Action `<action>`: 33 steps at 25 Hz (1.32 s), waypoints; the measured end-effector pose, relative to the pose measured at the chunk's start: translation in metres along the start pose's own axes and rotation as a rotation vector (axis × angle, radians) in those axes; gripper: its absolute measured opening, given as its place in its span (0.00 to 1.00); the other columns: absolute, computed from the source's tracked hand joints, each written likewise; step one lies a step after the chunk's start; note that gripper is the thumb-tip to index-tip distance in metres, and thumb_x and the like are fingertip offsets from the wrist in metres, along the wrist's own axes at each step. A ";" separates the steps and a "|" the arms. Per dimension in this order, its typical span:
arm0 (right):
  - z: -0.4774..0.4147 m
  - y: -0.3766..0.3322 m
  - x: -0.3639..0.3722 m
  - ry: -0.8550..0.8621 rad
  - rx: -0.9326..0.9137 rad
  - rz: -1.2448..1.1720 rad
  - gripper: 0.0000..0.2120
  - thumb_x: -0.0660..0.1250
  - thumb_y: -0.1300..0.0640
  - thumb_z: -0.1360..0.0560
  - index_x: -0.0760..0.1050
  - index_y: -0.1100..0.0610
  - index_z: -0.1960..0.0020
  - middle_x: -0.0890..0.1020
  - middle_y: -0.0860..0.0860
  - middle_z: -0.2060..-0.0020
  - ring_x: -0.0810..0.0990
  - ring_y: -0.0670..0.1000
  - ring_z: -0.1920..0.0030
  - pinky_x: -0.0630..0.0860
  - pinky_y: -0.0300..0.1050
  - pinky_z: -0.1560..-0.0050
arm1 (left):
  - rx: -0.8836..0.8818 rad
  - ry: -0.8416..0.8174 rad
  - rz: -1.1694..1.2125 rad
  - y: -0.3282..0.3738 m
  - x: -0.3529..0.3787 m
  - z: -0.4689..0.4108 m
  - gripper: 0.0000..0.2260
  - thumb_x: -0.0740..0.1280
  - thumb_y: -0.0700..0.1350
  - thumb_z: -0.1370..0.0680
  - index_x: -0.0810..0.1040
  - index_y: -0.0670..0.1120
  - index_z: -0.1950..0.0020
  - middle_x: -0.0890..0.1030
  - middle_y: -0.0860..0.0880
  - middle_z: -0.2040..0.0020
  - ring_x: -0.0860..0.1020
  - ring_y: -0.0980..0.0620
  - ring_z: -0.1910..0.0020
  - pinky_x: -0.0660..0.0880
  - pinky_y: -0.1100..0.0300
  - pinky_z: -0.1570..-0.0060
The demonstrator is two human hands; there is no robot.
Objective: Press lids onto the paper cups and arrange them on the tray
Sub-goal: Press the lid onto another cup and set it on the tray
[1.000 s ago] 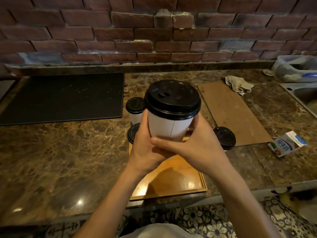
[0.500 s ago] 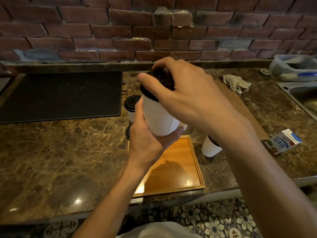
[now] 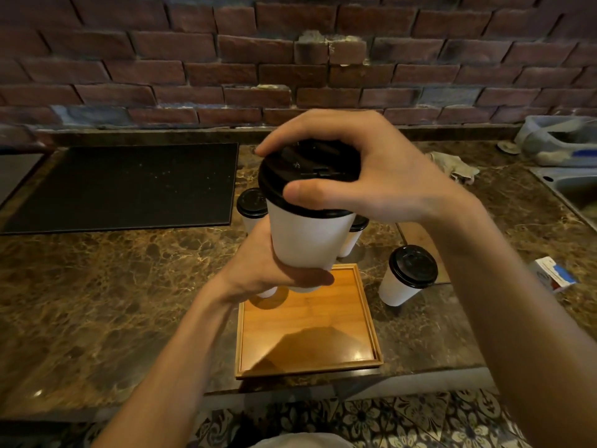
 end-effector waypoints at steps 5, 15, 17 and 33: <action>0.006 0.011 -0.004 0.045 0.178 0.288 0.21 0.61 0.38 0.25 0.74 0.43 0.35 0.75 0.43 0.46 0.73 0.45 0.46 0.70 0.36 0.55 | 0.071 0.262 -0.059 0.012 0.007 0.002 0.35 0.80 0.42 0.40 0.70 0.42 0.37 0.79 0.49 0.47 0.79 0.55 0.48 0.77 0.67 0.59; 0.012 -0.024 -0.012 0.082 -0.132 0.140 0.13 0.63 0.50 0.23 0.80 0.51 0.42 0.82 0.45 0.47 0.78 0.40 0.46 0.74 0.32 0.49 | 0.048 0.099 0.028 0.026 0.016 0.010 0.37 0.80 0.52 0.43 0.70 0.46 0.38 0.77 0.48 0.45 0.79 0.55 0.47 0.77 0.65 0.55; 0.012 -0.021 -0.004 -0.016 -0.141 0.096 0.14 0.64 0.52 0.23 0.79 0.52 0.40 0.80 0.45 0.45 0.77 0.41 0.44 0.74 0.32 0.48 | 0.001 0.041 0.031 0.017 0.017 0.012 0.34 0.80 0.47 0.44 0.73 0.47 0.40 0.78 0.47 0.46 0.79 0.52 0.46 0.78 0.61 0.54; -0.013 -0.006 0.005 0.193 0.213 0.389 0.14 0.60 0.41 0.22 0.78 0.46 0.44 0.80 0.43 0.52 0.77 0.46 0.51 0.71 0.42 0.57 | 0.057 0.280 -0.070 0.028 -0.009 0.016 0.38 0.81 0.47 0.42 0.69 0.44 0.36 0.78 0.49 0.46 0.79 0.57 0.48 0.78 0.66 0.59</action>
Point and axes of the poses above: each hand's wrist, its own z-axis away from the middle knuckle, its own x-axis out of the palm, y = z × x, the point moved 9 cm from there along -z, towards the middle knuckle
